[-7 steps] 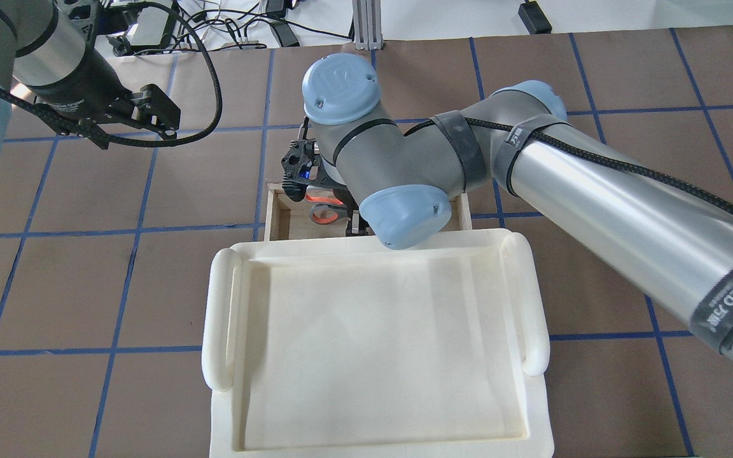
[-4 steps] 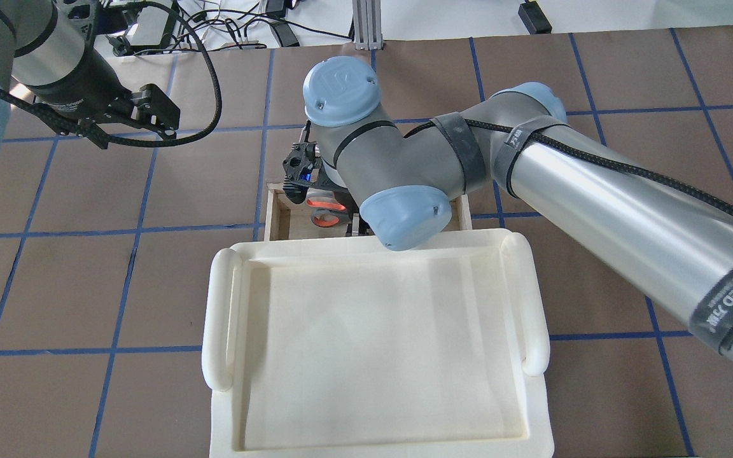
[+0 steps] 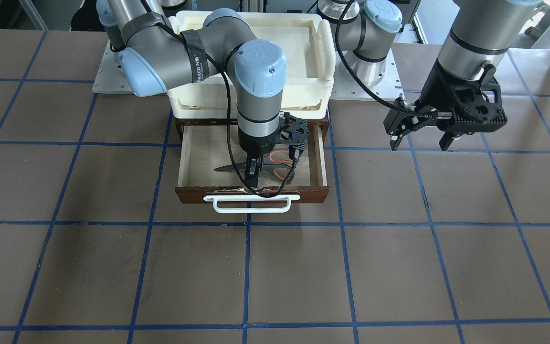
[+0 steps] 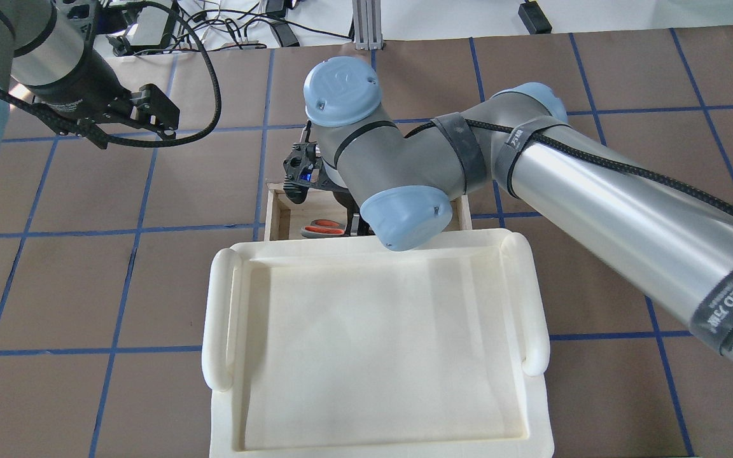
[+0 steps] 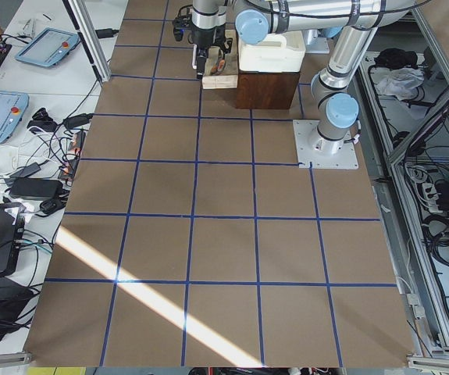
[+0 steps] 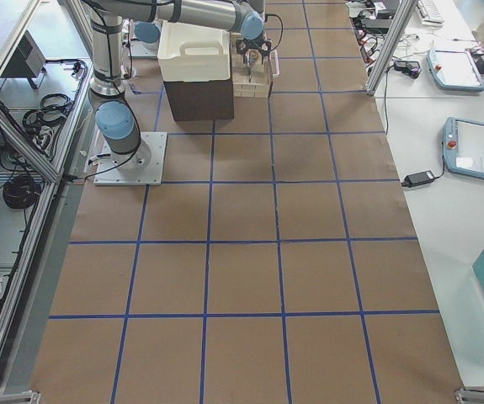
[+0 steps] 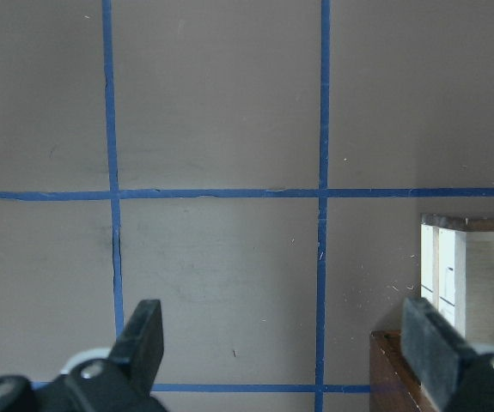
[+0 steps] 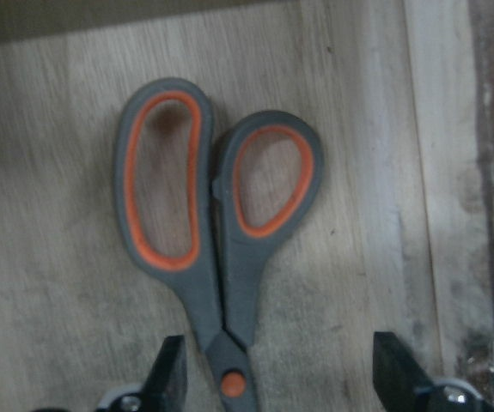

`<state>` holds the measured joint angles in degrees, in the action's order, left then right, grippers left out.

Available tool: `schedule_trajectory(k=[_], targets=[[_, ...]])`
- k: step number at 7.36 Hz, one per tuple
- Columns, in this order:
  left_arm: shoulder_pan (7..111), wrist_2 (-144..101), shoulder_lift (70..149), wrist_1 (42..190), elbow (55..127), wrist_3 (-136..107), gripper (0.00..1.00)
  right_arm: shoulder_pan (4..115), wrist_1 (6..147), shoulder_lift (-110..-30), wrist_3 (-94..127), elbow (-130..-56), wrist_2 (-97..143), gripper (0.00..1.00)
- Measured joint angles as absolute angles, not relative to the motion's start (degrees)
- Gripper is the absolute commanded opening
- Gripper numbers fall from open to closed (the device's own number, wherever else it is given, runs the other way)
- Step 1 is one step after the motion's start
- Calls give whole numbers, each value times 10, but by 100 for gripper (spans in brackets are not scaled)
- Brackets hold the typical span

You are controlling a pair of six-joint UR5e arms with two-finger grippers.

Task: Put scissors in drawer and close it
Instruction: 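Open the right gripper and raise it away from the drawer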

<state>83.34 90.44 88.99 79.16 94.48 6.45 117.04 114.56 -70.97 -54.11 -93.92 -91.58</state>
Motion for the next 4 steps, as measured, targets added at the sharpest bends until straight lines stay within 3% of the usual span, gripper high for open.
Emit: schedule_trajectory(k=[4], targets=[[834, 909, 888, 798, 944, 66, 100, 1152, 1109, -721, -545, -891, -897, 83]])
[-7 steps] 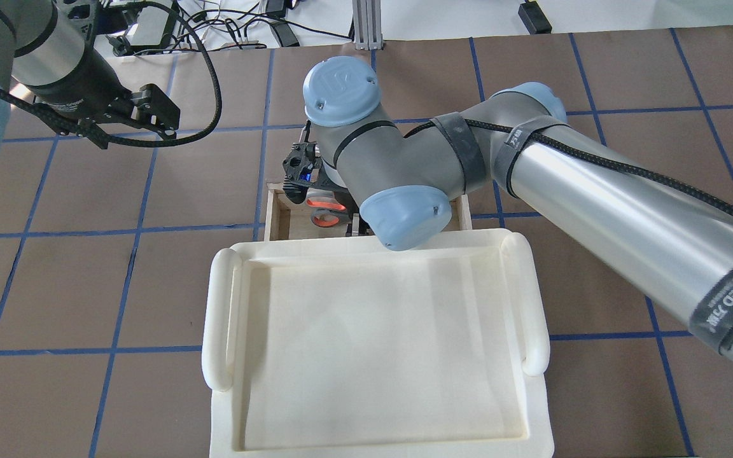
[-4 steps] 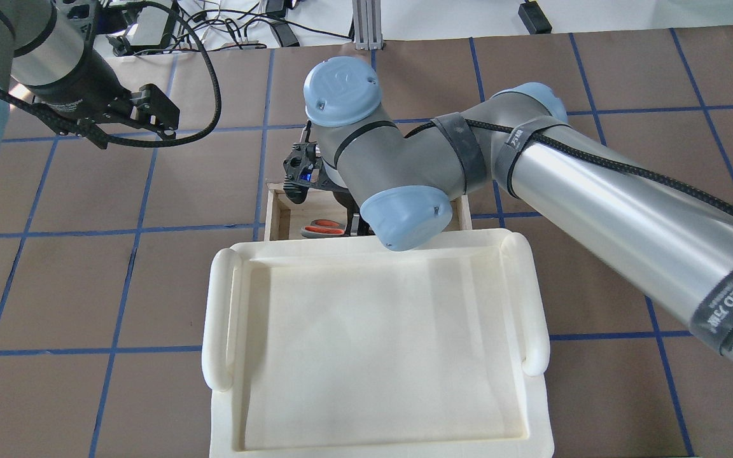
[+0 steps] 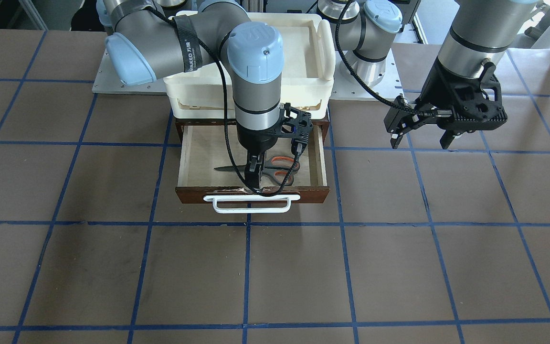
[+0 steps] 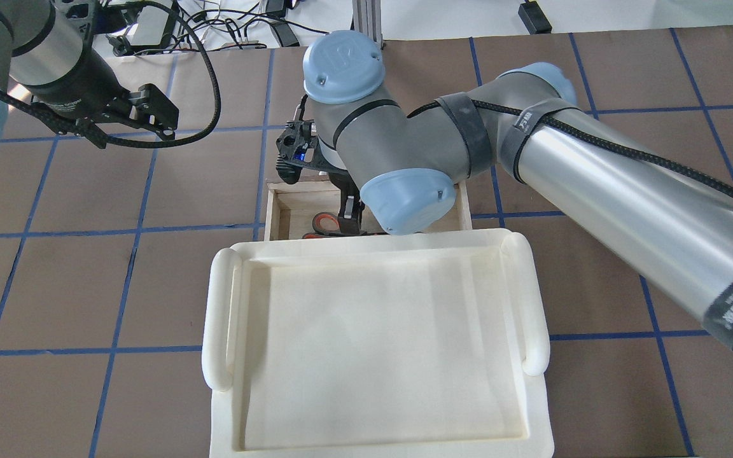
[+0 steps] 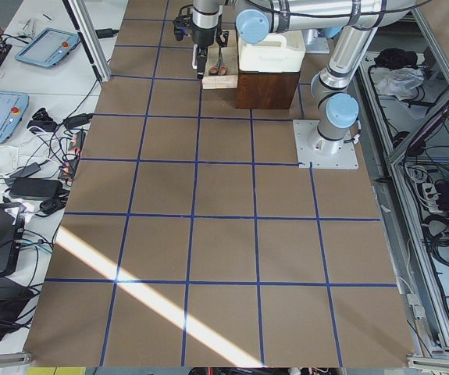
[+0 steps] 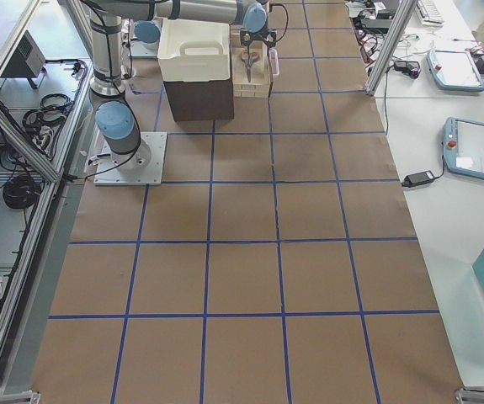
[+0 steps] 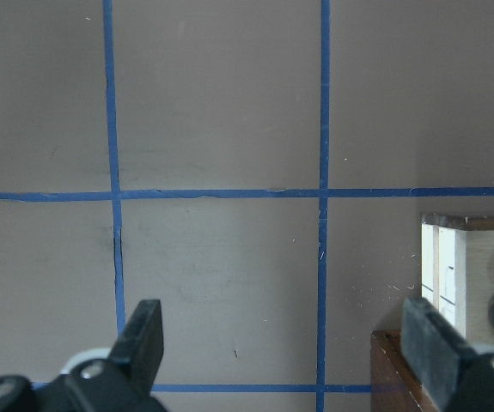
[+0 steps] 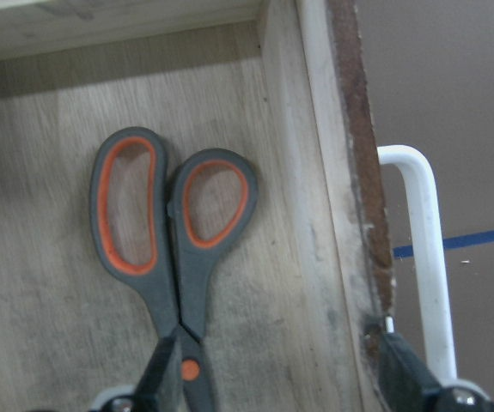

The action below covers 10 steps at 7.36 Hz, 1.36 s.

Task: Put scissors in drawer and close it
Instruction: 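Open the right gripper and raise it away from the drawer, then move the left gripper over the drawer's white handle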

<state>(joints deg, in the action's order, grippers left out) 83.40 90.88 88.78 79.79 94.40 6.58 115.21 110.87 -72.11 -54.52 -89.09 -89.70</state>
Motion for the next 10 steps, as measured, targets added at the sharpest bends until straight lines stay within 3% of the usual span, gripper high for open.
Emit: schedule_trajectory(k=[5, 8, 10], targets=[[825, 911, 907, 788, 940, 73, 100, 919, 934, -800, -576, -823, -883, 82], [823, 907, 929, 774, 938, 74, 100, 804, 919, -842, -665, -856, -888, 79], [839, 906, 957, 728, 925, 22, 100, 788, 924, -870, -532, -890, -889, 80]])
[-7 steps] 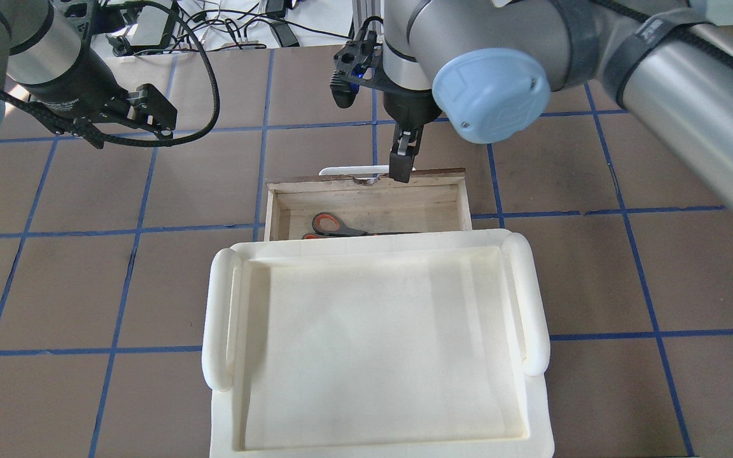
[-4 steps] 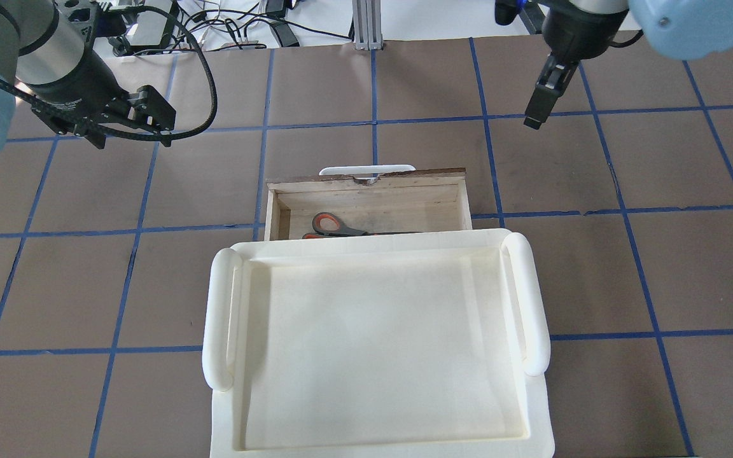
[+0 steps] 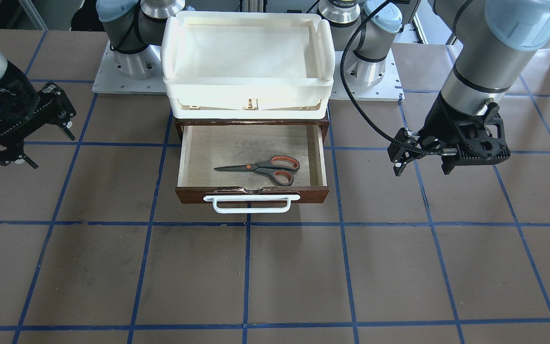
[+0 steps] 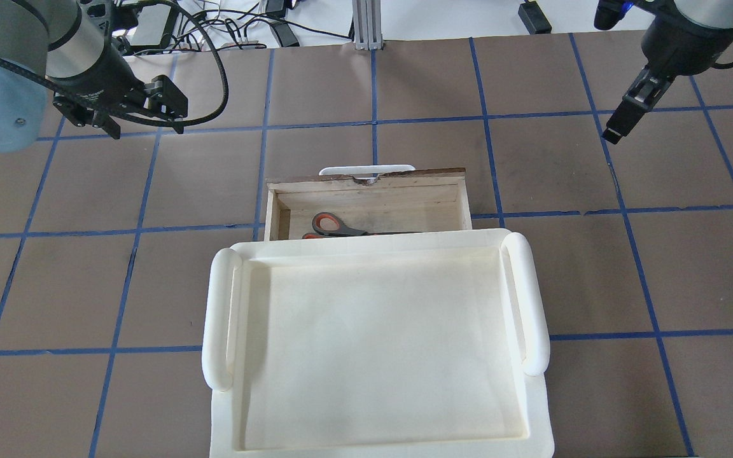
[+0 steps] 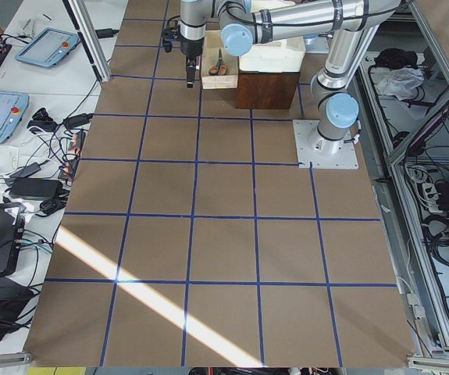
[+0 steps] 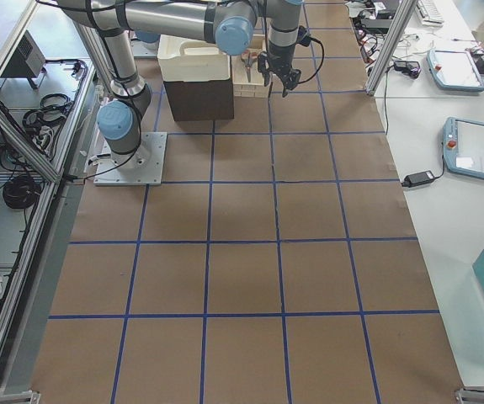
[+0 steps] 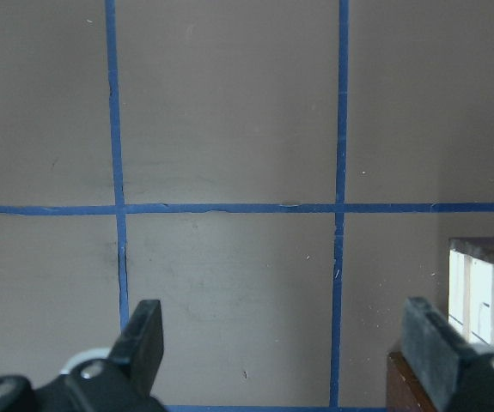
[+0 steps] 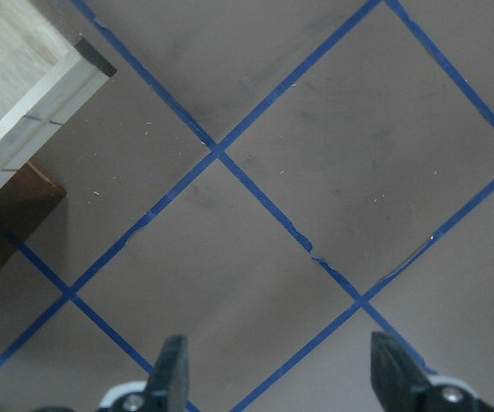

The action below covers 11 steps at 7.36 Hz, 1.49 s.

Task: Put scissors in drawer and close it
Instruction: 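Move the left gripper over the drawer's white handle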

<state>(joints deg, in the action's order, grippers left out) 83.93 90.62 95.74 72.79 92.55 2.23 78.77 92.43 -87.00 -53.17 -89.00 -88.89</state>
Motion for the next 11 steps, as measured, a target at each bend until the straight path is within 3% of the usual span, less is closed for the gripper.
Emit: schedule_trajectory(k=[4, 7, 8, 11], targets=[[929, 909, 1047, 692, 848, -71, 100, 815, 919, -883, -202, -891, -927, 81], [983, 906, 1125, 632, 838, -160, 100, 867, 922, -890, -72, -890, -947, 81], [1002, 908, 1153, 607, 837, -189, 100, 871, 925, -890, -57, -891, -945, 90], [1039, 907, 1215, 578, 835, -263, 100, 873, 952, -892, 7, -891, -913, 96]])
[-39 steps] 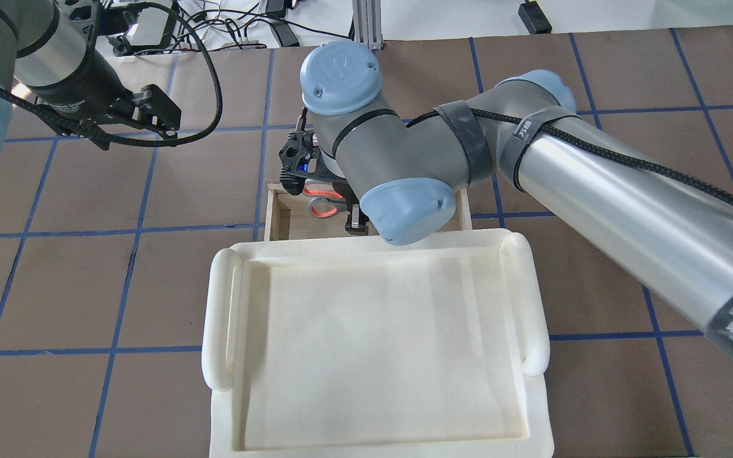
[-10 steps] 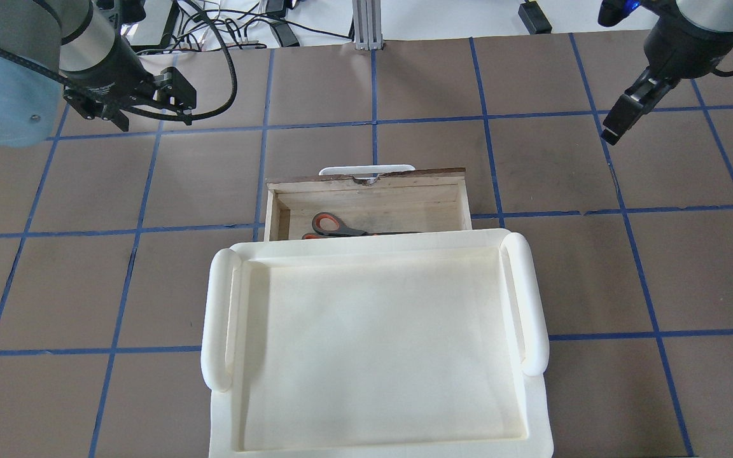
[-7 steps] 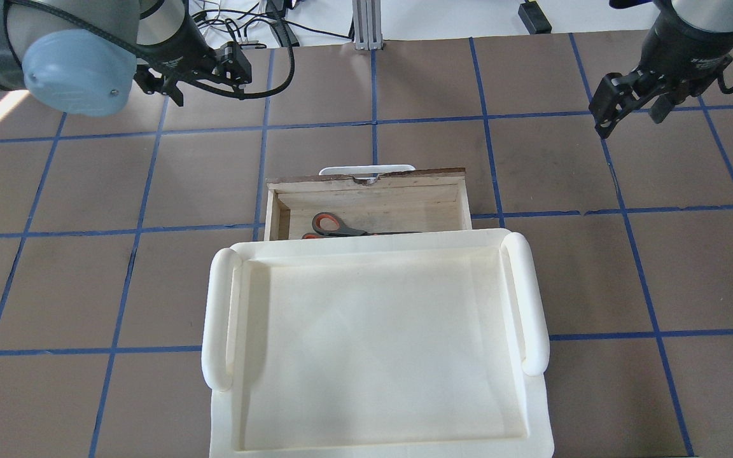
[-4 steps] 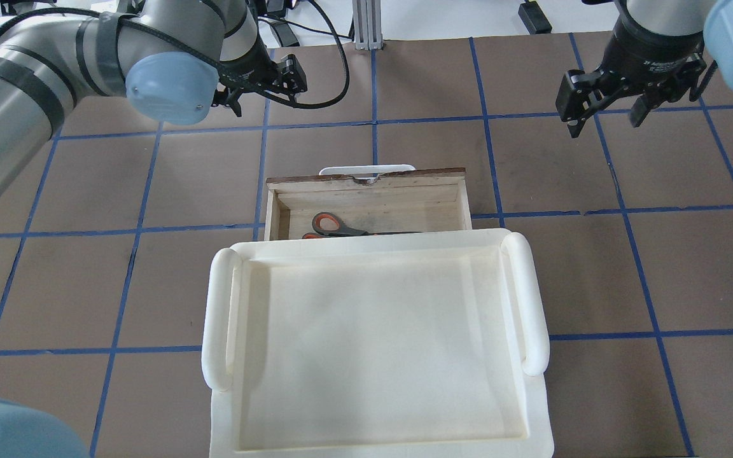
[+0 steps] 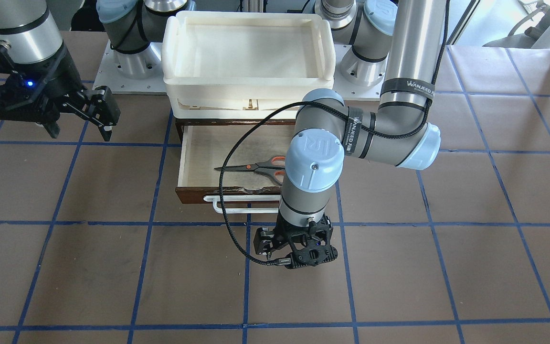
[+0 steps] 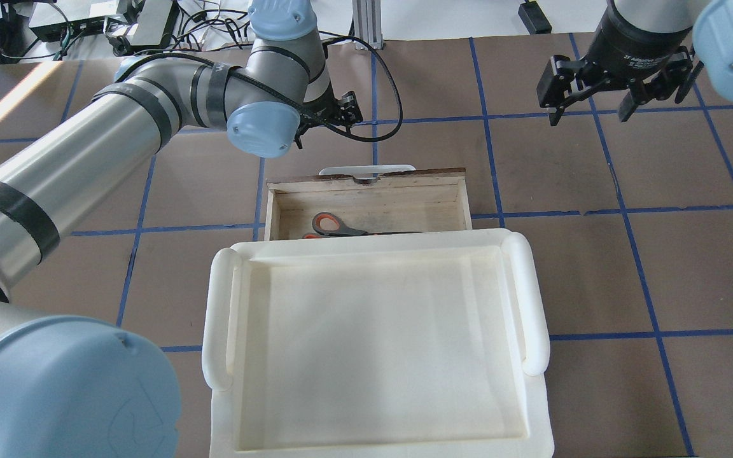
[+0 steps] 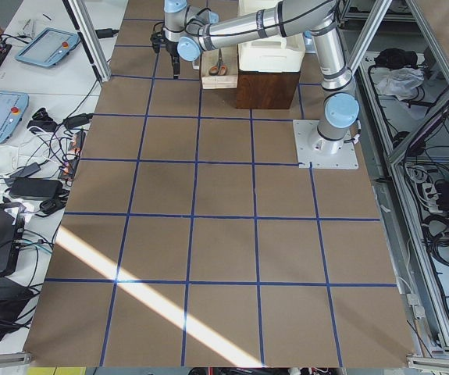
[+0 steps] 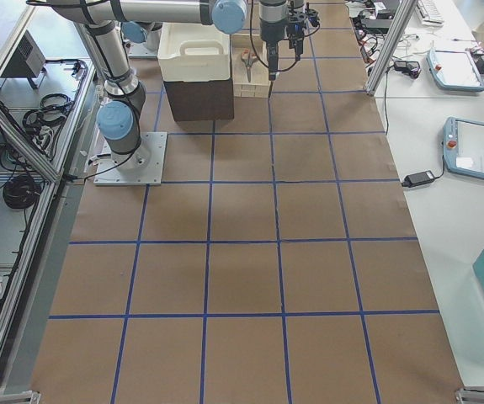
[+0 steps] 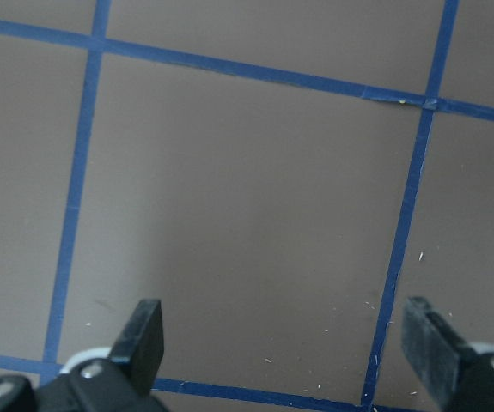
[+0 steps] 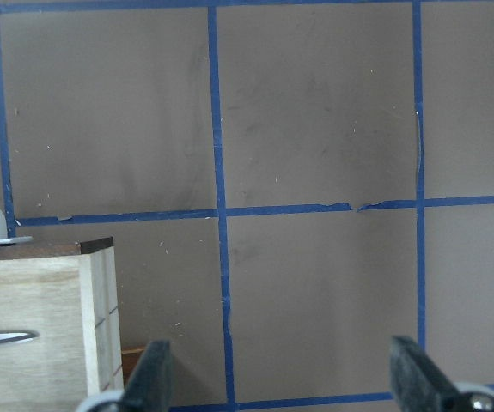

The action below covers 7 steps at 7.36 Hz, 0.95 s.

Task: Put scissors in drawer and close it
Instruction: 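Move the left gripper over the drawer's white handle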

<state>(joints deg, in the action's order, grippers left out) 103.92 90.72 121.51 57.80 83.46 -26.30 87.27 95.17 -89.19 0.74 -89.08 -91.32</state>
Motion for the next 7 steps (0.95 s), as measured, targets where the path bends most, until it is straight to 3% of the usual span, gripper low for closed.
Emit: schedule_trajectory(k=[7], targets=[[1054, 902, 1208, 674, 832, -284, 100, 881, 955, -896, 52, -897, -899, 96]])
